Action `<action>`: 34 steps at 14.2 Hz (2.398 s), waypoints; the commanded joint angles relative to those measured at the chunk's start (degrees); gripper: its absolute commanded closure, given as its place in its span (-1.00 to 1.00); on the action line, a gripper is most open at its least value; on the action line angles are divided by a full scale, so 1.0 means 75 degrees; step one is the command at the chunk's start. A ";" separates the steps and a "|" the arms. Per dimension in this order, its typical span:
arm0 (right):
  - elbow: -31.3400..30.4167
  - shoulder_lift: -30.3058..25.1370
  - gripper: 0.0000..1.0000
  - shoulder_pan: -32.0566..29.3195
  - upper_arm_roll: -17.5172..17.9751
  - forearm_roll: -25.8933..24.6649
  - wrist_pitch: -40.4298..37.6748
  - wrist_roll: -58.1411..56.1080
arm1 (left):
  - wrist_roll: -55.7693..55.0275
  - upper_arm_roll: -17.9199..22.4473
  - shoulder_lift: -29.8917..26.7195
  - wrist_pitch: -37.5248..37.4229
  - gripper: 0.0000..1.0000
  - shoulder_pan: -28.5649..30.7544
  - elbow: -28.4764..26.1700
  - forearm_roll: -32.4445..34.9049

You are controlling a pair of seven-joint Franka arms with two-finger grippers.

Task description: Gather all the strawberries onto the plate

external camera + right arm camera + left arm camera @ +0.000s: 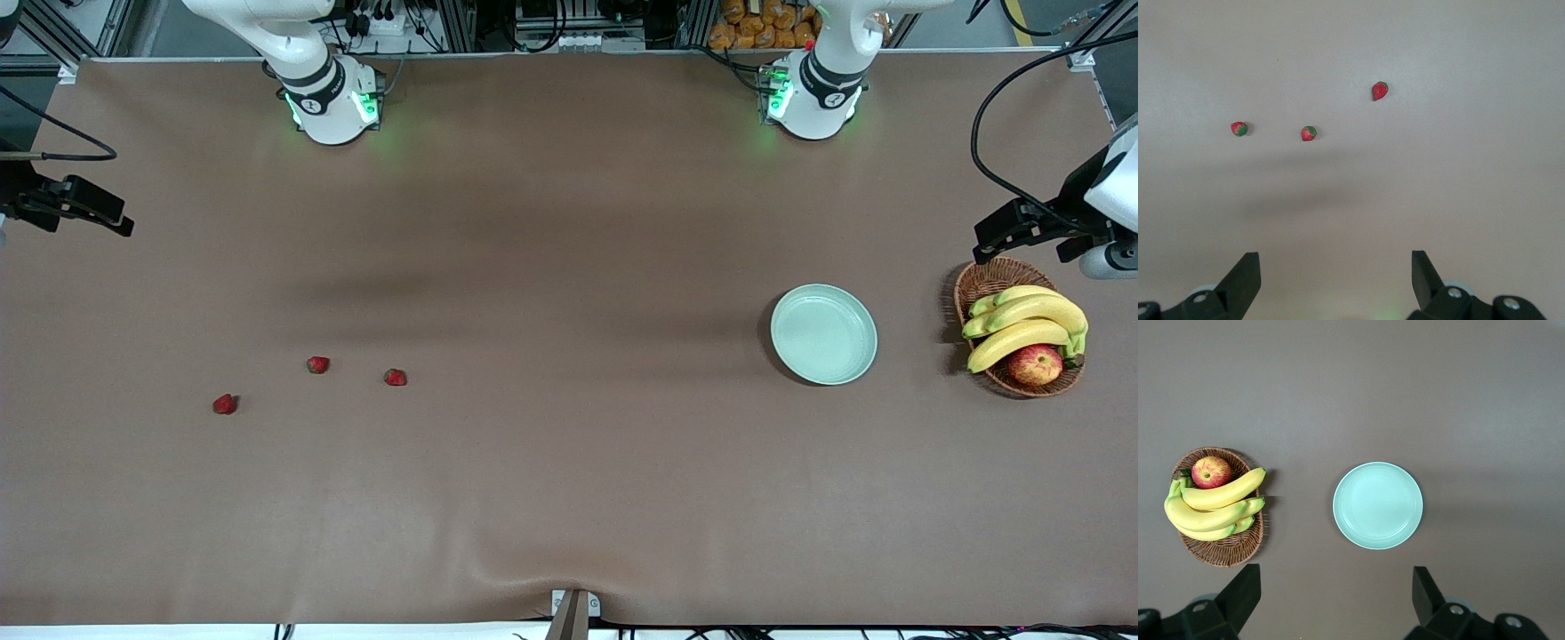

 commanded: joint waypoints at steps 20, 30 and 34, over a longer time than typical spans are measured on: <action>-0.0090 0.1813 -1.00 0.0036 0.0043 0.0914 0.1026 0.0073 | 0.0091 -0.0070 0.0116 -0.0153 -1.00 -0.0021 0.0152 -0.0133; -0.0043 0.3768 -1.00 0.3025 0.0066 0.1164 0.3553 -0.0531 | 0.0068 -0.0059 0.0174 -0.0153 -1.00 -0.0032 0.0152 -0.0133; -0.0125 0.4472 -1.00 0.3167 0.0054 0.0978 0.4574 -0.2476 | 0.0057 -0.0059 0.0186 -0.0153 -1.00 -0.0055 0.0222 -0.0075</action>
